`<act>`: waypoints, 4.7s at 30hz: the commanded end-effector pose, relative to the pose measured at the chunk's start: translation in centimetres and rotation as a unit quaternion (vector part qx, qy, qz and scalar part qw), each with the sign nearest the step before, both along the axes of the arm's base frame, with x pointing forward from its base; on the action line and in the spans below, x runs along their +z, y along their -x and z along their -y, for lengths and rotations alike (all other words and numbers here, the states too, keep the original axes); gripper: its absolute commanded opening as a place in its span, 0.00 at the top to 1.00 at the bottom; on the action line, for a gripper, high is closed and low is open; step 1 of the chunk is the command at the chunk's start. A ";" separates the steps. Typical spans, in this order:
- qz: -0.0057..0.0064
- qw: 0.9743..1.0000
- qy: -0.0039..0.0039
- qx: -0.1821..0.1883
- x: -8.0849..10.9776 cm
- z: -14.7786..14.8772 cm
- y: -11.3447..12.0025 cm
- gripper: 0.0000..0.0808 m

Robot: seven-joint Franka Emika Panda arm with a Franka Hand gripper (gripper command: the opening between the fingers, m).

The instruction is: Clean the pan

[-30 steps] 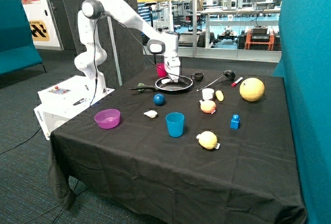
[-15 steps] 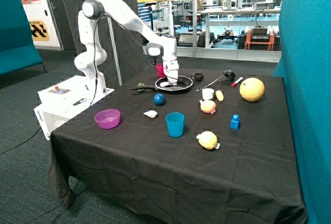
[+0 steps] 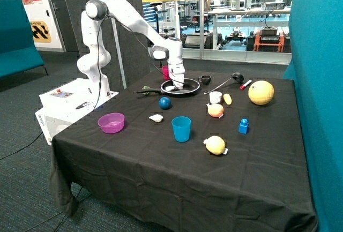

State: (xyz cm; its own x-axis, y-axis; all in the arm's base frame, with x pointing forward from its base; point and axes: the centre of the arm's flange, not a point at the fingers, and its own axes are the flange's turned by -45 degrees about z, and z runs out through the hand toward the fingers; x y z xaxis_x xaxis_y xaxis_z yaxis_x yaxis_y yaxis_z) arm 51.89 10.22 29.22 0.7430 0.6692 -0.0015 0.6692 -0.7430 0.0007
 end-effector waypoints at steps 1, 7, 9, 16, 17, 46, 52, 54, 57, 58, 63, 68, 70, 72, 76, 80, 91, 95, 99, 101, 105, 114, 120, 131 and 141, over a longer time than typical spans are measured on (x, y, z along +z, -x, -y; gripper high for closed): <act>0.000 1.000 -0.001 0.004 -0.6 -0.9 0.4 1.00; 0.000 1.000 -0.001 0.007 -0.9 -1.7 1.1 1.00; 0.000 1.000 -0.001 0.009 -0.9 -2.1 1.3 1.00; 0.000 1.000 -0.001 0.024 -0.5 -4.2 1.8 1.00; 0.000 1.000 -0.001 0.028 -0.5 -4.7 1.9 1.00; 0.000 1.000 -0.001 0.011 -0.7 -7.8 -1.7 1.00; 0.000 1.000 -0.001 0.001 -0.6 -7.0 -2.7 1.00; 0.000 1.000 -0.001 -0.002 -0.6 -6.7 -3.1 1.00; 0.000 1.000 -0.001 -0.008 -0.5 -6.3 -3.6 1.00; 0.000 1.000 -0.001 -0.009 -0.5 -6.1 -3.8 1.00; 0.000 1.000 -0.001 -0.019 -0.5 -5.1 -4.5 1.00; 0.000 0.999 -0.001 -0.032 -0.4 -3.8 -5.4 1.00; 0.000 0.999 -0.001 -0.042 -0.3 -2.9 -5.9 1.00; 0.000 0.999 -0.001 -0.049 -0.2 -2.0 -6.4 1.00; 0.000 0.998 -0.001 -0.063 0.0 -0.3 -7.0 1.00; 0.000 0.997 -0.001 -0.074 0.0 1.3 -7.0 1.00; 0.000 0.997 -0.001 -0.078 -0.2 3.6 -5.2 1.00; 0.000 0.998 -0.001 -0.070 -0.1 3.5 -4.2 1.00; 0.000 0.998 -0.001 -0.061 0.0 3.1 -3.2 1.00; 0.000 0.999 -0.001 -0.052 0.2 2.7 -2.5 1.00; 0.000 0.999 -0.001 -0.044 0.3 2.1 -1.4 1.00; 0.000 1.000 -0.001 -0.029 0.0 0.9 0.3 1.00; 0.000 1.000 -0.001 -0.019 -0.5 -0.5 1.4 1.00; 0.000 1.000 -0.001 0.020 -1.0 -5.1 3.8 1.00; 0.000 0.999 -0.001 0.047 -0.5 -8.5 3.5 1.00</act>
